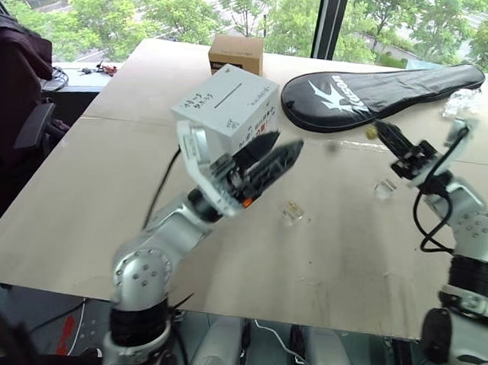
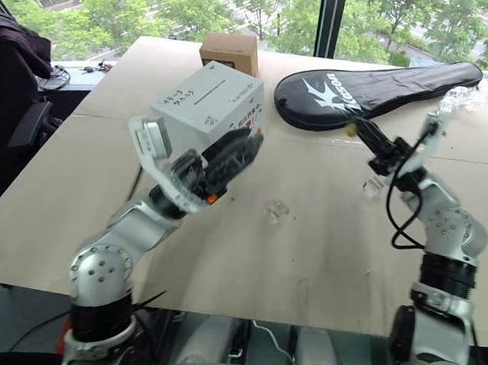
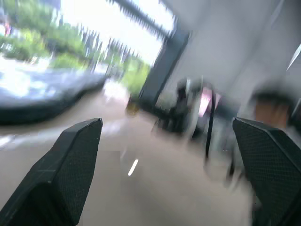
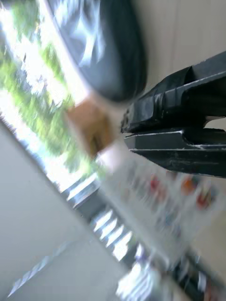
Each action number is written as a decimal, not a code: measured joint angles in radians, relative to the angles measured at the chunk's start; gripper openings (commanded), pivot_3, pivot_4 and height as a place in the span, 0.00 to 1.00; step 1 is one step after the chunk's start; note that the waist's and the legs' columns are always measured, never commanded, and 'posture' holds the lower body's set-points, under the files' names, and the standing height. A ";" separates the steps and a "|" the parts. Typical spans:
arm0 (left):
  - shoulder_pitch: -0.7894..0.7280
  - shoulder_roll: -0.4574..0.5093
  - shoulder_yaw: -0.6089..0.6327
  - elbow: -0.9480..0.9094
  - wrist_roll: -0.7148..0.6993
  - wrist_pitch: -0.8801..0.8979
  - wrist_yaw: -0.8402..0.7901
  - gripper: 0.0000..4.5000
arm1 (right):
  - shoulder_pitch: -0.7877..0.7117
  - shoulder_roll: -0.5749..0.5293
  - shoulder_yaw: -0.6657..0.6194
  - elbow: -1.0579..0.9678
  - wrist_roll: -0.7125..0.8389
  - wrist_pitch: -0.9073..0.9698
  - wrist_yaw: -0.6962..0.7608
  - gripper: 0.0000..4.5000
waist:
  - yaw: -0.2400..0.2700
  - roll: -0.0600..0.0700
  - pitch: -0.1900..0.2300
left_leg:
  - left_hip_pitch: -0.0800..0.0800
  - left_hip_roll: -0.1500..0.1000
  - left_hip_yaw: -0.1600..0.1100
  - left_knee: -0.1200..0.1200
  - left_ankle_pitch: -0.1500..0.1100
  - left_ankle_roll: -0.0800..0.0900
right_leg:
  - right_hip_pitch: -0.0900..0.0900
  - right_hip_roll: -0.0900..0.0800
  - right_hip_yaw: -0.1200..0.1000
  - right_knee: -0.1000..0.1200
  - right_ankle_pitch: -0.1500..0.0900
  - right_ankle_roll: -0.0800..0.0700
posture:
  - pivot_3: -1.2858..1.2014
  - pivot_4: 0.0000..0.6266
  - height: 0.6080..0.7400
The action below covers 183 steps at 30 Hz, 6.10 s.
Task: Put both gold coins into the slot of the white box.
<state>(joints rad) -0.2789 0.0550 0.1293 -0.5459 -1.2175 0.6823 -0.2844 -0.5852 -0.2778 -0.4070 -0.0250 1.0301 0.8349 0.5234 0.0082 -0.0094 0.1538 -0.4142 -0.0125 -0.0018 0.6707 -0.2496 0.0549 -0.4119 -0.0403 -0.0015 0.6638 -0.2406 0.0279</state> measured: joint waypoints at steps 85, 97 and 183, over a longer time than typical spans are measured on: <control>-0.446 0.553 -0.150 0.256 0.667 0.165 0.267 0.00 | 0.103 -0.424 0.245 -0.376 -0.123 -0.249 0.230 0.60 | 0.007 -0.006 0.015 | -0.003 0.000 0.000 -0.003 0.002 -0.003 | -0.001 0.000 0.000 -0.007 -0.001 0.001 | 0.52 0.24 1.00; -0.447 0.531 -0.097 0.292 0.707 0.241 0.147 0.00 | 0.083 -0.416 0.245 -0.392 -0.139 -0.247 0.200 0.60 | 0.007 -0.006 0.016 | -0.003 0.000 -0.001 -0.003 0.002 -0.004 | -0.001 -0.001 -0.001 -0.006 -0.001 0.001 | 0.52 0.24 1.00; 0.245 0.839 0.094 -0.005 0.646 -0.037 -0.649 0.72 | 0.325 -0.098 0.675 -0.236 -0.796 -0.336 0.041 0.02 | 0.004 -0.004 0.016 | 0.000 -0.002 -0.005 -0.003 0.001 -0.003 | -0.003 -0.003 -0.001 -0.003 -0.002 -0.004 | 0.52 0.24 1.00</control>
<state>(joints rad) -0.0341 0.8943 0.2235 -0.5504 -0.5715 0.6454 -0.9330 -0.2604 -0.3761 0.2676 -0.2609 0.2341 0.4991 0.5642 0.0118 -0.0137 0.1702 -0.4145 -0.0143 -0.0073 0.6678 -0.2486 0.0516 -0.4144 -0.0431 -0.0027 0.6612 -0.2430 0.0241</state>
